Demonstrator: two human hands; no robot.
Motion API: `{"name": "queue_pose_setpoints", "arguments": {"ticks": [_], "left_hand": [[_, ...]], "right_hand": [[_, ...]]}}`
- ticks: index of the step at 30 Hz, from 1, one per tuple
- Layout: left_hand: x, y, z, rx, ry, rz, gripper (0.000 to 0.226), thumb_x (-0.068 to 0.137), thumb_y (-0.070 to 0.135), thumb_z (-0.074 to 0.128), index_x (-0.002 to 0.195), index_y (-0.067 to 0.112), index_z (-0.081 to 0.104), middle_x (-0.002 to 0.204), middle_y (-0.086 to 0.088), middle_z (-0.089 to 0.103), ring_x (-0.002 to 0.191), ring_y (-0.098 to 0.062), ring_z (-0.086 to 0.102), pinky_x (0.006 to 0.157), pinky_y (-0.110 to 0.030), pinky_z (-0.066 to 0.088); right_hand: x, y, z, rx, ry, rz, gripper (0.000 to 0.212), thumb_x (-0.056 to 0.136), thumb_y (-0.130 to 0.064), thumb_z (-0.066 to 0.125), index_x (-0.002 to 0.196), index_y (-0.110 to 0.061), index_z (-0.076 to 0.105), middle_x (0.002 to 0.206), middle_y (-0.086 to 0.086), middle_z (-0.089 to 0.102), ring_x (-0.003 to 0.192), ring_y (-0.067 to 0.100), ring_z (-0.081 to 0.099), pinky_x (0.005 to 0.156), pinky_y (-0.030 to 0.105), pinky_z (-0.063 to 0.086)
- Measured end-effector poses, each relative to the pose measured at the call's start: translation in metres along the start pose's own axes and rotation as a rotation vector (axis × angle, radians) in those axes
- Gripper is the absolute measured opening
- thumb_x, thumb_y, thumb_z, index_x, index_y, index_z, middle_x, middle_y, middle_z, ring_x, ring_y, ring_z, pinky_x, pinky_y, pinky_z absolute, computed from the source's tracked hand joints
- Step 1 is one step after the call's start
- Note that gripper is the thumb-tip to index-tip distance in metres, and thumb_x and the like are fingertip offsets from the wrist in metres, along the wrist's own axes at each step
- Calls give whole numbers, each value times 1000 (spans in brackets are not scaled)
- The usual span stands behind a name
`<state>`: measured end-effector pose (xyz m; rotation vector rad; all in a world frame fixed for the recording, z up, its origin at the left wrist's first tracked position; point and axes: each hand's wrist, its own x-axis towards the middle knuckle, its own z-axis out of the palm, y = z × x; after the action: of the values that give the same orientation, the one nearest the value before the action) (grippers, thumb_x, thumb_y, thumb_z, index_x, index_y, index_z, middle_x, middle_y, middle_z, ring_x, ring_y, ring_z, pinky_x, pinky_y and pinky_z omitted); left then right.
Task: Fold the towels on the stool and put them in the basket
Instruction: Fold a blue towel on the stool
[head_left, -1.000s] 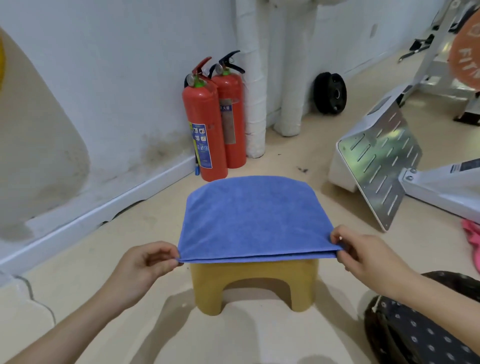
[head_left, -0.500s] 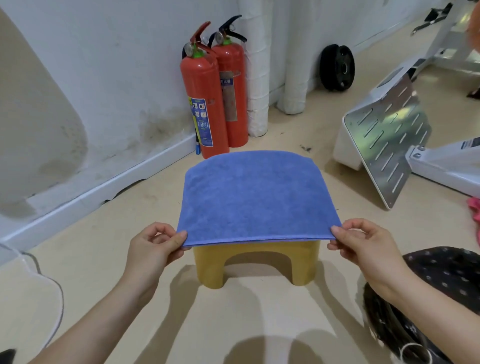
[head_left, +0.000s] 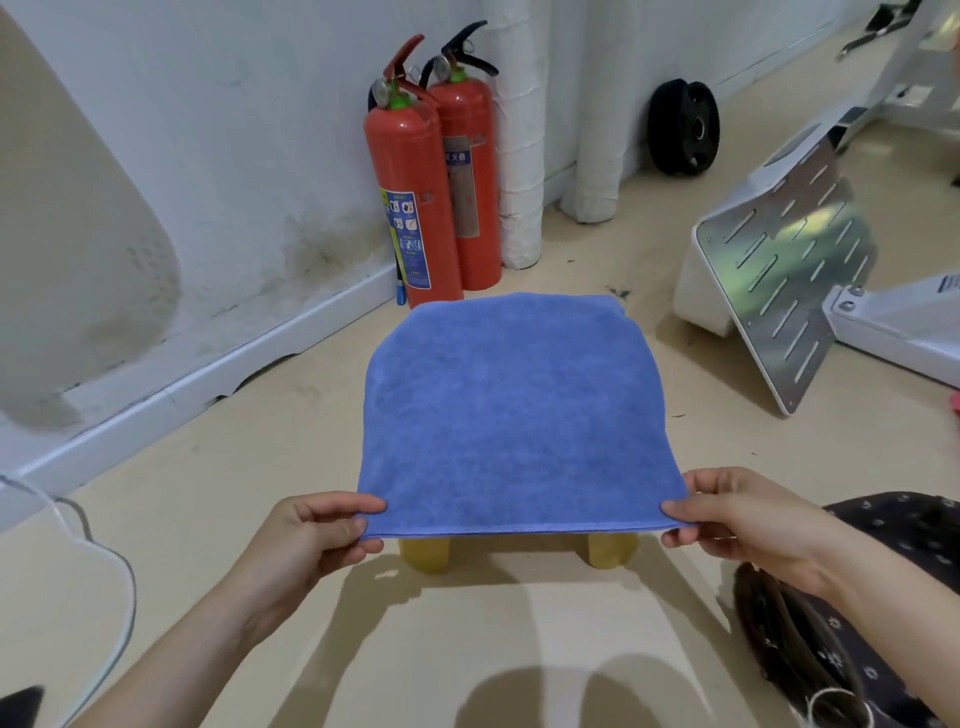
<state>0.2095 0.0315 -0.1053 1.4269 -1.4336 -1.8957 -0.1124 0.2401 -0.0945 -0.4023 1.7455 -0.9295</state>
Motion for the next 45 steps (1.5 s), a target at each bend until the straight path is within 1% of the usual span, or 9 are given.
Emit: {"name": "queue_pose_setpoints", "arguments": {"ticks": [3,6,10,15,21,25,31,39,45], "left_hand": [[-7,3,-3,92,-115,60,40,69,-13,67,97,14,76,85,-8,72,81,-20,70,77,-24,55],[-14,-2,3,508,-44,316,56,70,-19,69,97,29,75,90,11,71,83,-3,67,74,-11,49],[-15,-2,13,686,122,621,42,70,-11,75,84,28,77,83,18,67,72,-6,60,68,-8,44],[-26,25,19,549,159,608,32,71,9,81,75,41,77,67,8,56,64,-5,49,61,-8,36],[-33,56,26,692,48,867,11,68,31,78,79,33,77,105,19,66,114,-6,53,97,-15,37],[-35,54,26,623,-5,861,8,73,28,79,79,25,77,92,16,73,97,-2,66,108,-19,32],[-27,49,4,561,30,797,32,83,3,69,72,32,64,70,16,65,64,0,58,65,-6,41],[-11,43,-15,593,38,684,25,91,13,59,74,30,57,57,10,54,53,-8,41,49,-14,30],[7,73,-16,349,-7,529,21,97,11,48,80,20,55,61,-6,57,52,-18,48,47,-22,47]], "right_hand": [[5,7,8,-313,308,-207,44,82,-27,72,118,-17,48,116,5,62,102,21,62,80,32,47],[4,10,29,-1034,674,-801,77,75,-48,71,138,-20,35,142,10,37,127,28,40,97,46,39],[15,8,75,-1442,484,-1153,89,66,-53,70,141,-17,39,149,14,38,137,28,35,104,51,31],[22,3,129,-1311,362,-1234,88,66,-59,67,138,-13,42,144,10,43,130,24,43,97,45,33],[14,-18,173,-805,462,-1270,50,71,-38,66,117,-21,54,119,3,58,107,20,55,77,37,43],[21,-25,164,-705,514,-1255,35,68,-7,53,101,-15,63,95,4,59,82,27,58,61,39,46],[9,-24,112,-891,406,-1057,31,68,-12,47,92,-15,66,84,1,59,77,25,57,61,33,48],[-19,-53,27,-985,138,-678,22,83,-6,54,79,-22,68,61,0,56,57,9,44,56,31,38],[-15,-108,-3,-427,-83,-499,13,87,-15,65,97,-13,73,86,3,73,78,10,66,74,29,54]]}}
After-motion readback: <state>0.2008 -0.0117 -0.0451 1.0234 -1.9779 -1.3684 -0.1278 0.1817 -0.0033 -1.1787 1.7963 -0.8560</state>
